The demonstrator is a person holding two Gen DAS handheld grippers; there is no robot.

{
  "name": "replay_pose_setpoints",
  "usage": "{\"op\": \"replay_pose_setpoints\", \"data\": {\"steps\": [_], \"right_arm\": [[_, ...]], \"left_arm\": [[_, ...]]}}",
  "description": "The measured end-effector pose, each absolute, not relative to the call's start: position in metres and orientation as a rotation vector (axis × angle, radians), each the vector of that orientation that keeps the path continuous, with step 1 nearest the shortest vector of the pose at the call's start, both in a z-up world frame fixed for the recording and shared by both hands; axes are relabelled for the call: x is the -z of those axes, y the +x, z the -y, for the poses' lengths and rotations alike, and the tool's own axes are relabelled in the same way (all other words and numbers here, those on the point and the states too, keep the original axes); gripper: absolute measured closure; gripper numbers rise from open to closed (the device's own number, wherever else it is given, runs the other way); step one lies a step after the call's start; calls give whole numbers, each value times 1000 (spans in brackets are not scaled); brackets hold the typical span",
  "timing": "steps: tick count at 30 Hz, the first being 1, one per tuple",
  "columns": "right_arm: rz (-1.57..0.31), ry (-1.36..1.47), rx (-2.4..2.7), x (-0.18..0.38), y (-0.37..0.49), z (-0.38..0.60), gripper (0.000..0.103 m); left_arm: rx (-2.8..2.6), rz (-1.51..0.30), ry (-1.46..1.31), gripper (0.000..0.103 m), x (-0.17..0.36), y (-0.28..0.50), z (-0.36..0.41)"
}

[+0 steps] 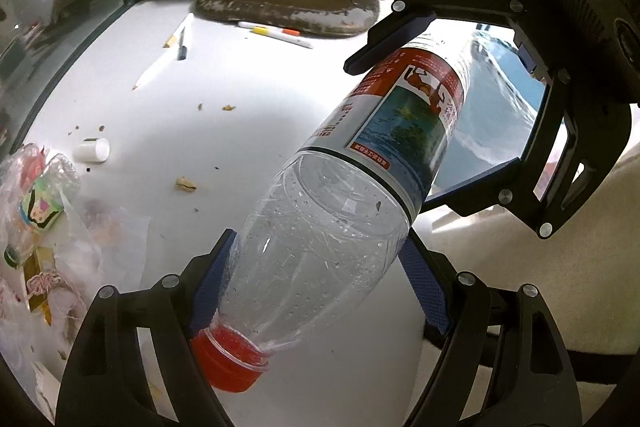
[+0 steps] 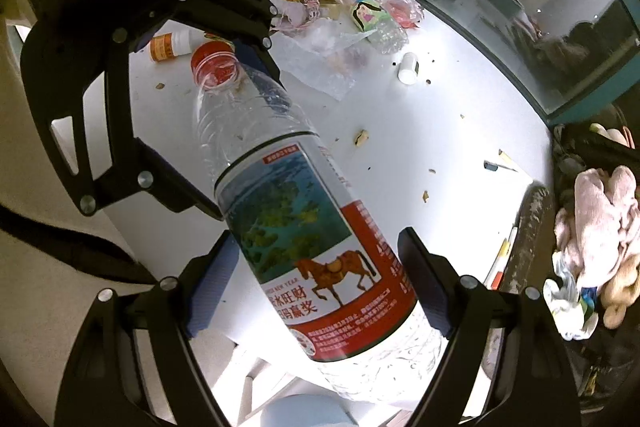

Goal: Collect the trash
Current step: 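Carry the water bottle with the left tool over the trash bin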

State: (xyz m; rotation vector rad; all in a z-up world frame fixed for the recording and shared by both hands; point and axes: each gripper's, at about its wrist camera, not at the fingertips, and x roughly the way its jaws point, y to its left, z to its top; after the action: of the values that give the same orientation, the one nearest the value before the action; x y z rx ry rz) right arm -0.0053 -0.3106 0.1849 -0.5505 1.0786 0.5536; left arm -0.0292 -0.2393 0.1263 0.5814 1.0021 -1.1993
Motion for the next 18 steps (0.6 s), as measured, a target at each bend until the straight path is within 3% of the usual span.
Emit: {"op": "replay_pose_setpoints", "data": {"steps": [18], "right_arm": [[-1087, -542, -461, -199, -66, 383, 28]], "left_arm": [[1307, -965, 652, 25, -142, -79, 324]]}}
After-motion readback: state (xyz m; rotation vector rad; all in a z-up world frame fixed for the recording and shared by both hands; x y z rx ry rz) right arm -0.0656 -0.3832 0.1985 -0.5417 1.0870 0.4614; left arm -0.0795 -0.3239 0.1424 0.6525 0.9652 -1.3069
